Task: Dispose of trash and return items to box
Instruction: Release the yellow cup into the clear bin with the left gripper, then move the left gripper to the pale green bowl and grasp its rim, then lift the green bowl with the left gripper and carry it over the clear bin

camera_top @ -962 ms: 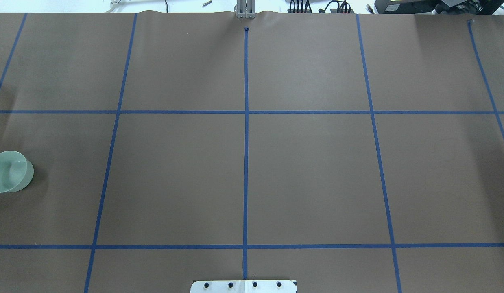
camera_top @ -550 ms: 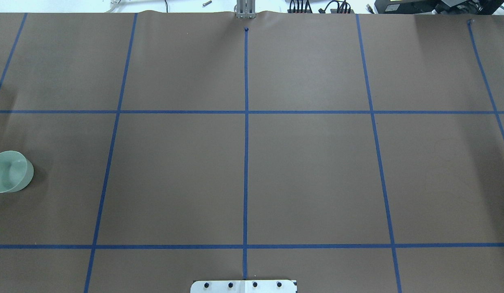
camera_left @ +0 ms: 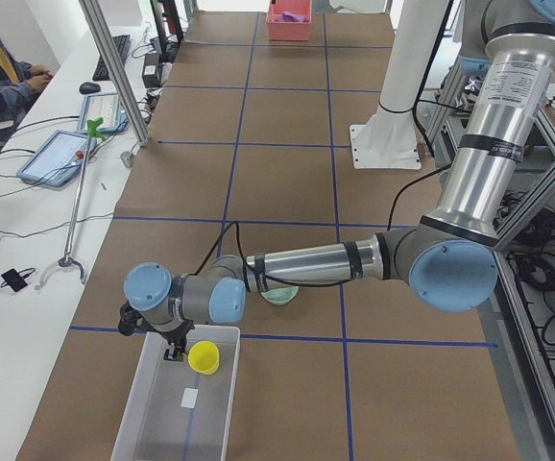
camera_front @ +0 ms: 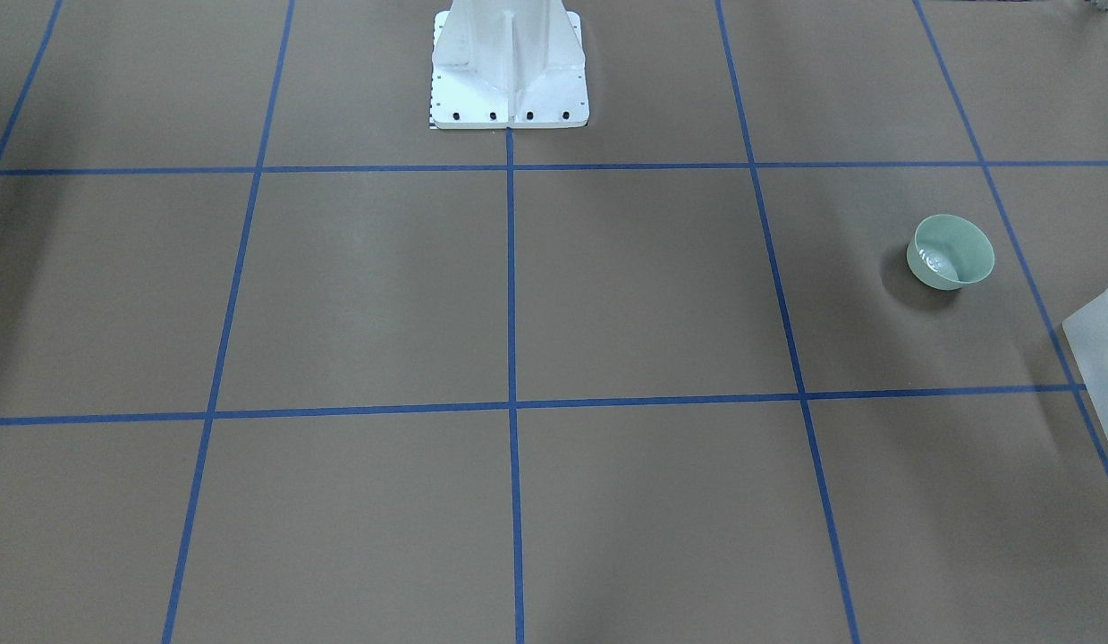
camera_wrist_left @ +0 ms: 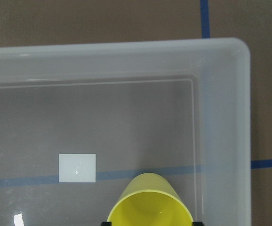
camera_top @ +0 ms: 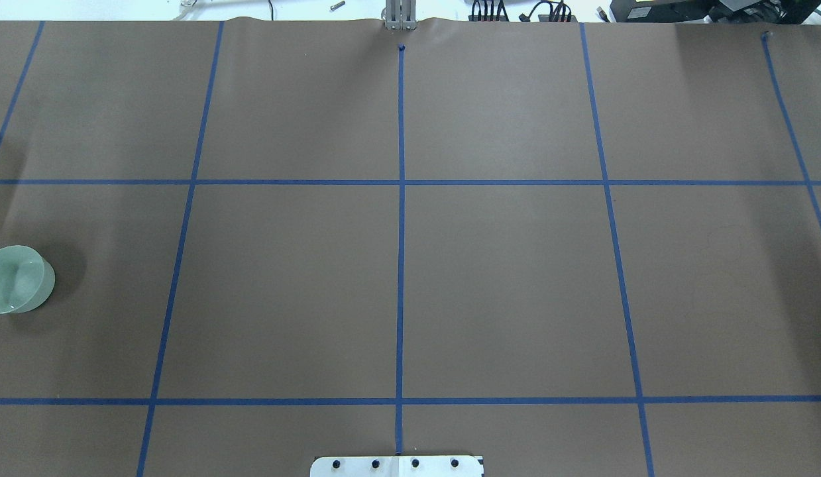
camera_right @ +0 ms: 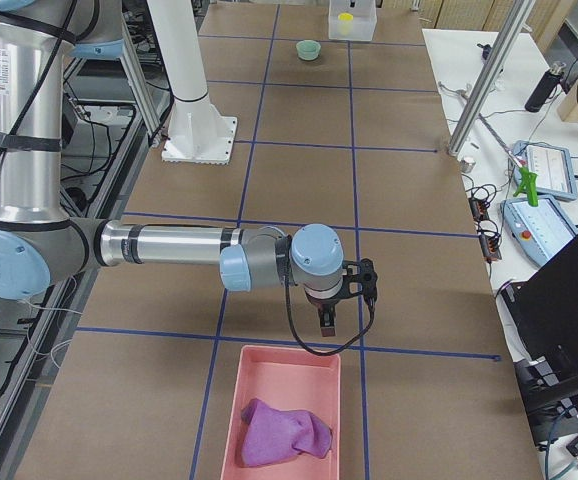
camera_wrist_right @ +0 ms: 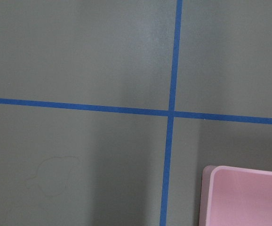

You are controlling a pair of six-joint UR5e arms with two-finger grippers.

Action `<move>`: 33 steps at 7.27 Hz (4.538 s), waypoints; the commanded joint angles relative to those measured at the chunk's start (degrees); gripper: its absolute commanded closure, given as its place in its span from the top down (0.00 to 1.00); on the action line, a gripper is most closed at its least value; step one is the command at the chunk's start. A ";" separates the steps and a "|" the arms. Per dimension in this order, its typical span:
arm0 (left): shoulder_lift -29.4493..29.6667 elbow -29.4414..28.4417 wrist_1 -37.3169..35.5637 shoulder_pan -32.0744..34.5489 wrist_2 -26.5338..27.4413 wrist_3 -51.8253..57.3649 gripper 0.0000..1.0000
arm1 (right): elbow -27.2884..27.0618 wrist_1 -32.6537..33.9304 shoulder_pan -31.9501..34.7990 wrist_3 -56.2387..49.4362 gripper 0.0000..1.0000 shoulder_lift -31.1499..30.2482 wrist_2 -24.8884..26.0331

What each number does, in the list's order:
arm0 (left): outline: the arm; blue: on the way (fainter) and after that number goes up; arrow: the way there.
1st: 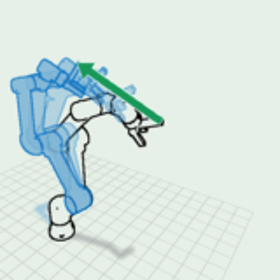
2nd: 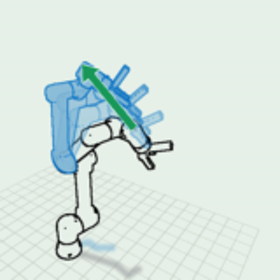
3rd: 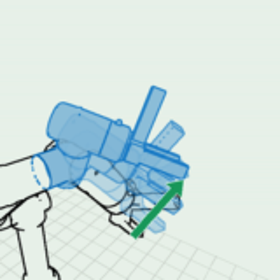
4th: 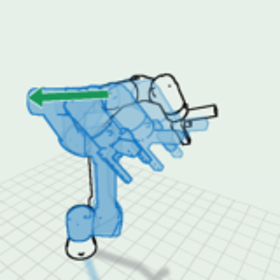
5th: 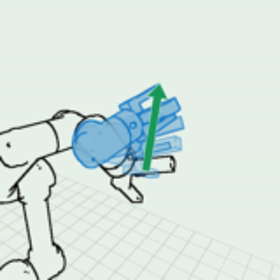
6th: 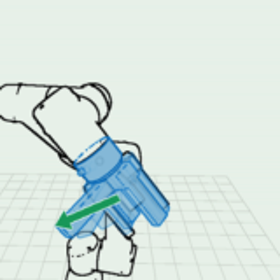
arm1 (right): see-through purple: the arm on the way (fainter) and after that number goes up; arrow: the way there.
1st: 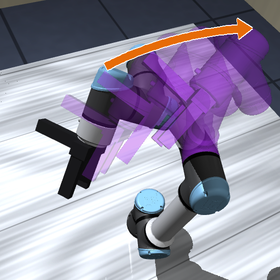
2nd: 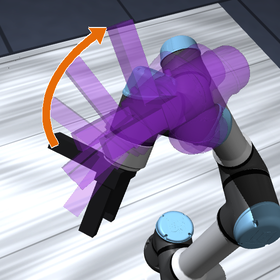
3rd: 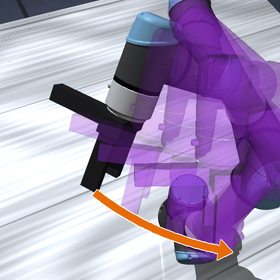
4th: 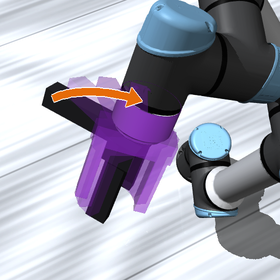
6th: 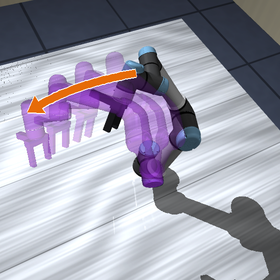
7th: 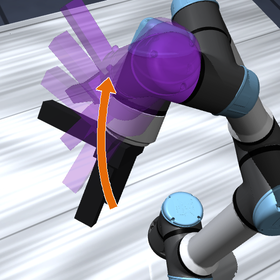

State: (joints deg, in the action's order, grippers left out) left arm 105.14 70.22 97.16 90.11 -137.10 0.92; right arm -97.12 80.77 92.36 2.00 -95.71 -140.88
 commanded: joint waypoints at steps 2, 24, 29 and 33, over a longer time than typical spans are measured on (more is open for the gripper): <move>-12.35 23.84 -0.36 -7.87 0.34 -17.35 0.71 | -0.09 -0.09 -0.69 0.72 1.00 -0.18 -0.36; -1.40 1.67 -7.63 4.95 -3.72 16.21 0.00 | -4.92 -0.53 -3.24 6.97 1.00 -2.64 0.08; 3.74 -22.64 14.76 8.16 1.83 -17.18 0.00 | -4.92 -0.53 -3.68 6.97 1.00 -2.55 -0.01; 5.60 -30.40 22.37 8.07 3.33 -28.34 0.00 | -5.36 -0.53 -3.68 6.97 1.00 -2.55 -0.01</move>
State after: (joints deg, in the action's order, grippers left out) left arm 110.80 41.31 118.35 98.25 -134.17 -26.12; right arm -102.41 80.24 88.68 8.96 -98.26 -140.80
